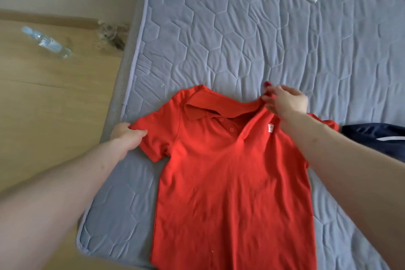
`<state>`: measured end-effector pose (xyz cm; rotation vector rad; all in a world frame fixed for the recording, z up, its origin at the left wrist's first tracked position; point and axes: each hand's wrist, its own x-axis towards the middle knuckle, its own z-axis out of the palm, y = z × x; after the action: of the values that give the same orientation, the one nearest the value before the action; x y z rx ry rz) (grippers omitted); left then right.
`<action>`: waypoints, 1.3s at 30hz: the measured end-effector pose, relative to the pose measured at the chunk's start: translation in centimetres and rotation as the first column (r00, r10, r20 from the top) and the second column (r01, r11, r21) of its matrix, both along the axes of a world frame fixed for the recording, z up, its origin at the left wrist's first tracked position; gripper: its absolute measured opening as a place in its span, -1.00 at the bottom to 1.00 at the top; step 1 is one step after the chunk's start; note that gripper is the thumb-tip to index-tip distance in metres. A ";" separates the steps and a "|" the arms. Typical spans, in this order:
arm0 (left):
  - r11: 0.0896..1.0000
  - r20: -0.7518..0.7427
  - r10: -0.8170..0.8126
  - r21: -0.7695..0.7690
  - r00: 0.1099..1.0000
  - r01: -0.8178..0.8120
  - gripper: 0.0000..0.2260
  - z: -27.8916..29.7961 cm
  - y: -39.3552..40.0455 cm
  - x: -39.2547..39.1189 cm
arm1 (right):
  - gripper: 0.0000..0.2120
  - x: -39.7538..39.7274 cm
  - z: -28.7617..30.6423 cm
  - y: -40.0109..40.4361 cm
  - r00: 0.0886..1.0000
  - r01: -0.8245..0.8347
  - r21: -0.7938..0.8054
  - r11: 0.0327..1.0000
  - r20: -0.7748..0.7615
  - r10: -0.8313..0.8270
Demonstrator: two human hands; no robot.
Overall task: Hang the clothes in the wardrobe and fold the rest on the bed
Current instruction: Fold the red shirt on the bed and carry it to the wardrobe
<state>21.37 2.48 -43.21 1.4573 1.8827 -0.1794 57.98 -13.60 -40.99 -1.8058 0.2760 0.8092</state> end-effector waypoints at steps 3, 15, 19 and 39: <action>0.990 0.117 0.112 0.071 0.987 -0.121 -0.70 0.2 0.6 -0.3 | -0.49 0.2 1.2 -1.1 0.980 -0.181 -0.035 0.983 0.072 0.183; 0.939 0.167 0.283 -0.247 0.944 -0.238 -0.60 0.5 -8.3 -2.9 | -0.60 -12.6 0.0 -20.9 0.720 -0.423 -0.472 0.774 0.343 0.603; 0.928 -0.034 0.028 -0.370 0.999 -0.038 -0.61 0.8 -17.6 -7.8 | -0.64 -19.2 0.5 -24.5 0.686 -0.615 -0.428 0.662 0.121 0.717; 0.859 0.339 -0.450 -0.090 0.826 0.504 -0.64 8.8 -34.6 -5.3 | -0.78 -21.8 1.8 -26.5 0.658 -0.743 -0.240 0.625 -0.434 0.616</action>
<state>16.04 -32.16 -34.39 1.7009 1.1920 -0.3276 36.22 -40.11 -39.20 -2.1934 -0.0954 1.7125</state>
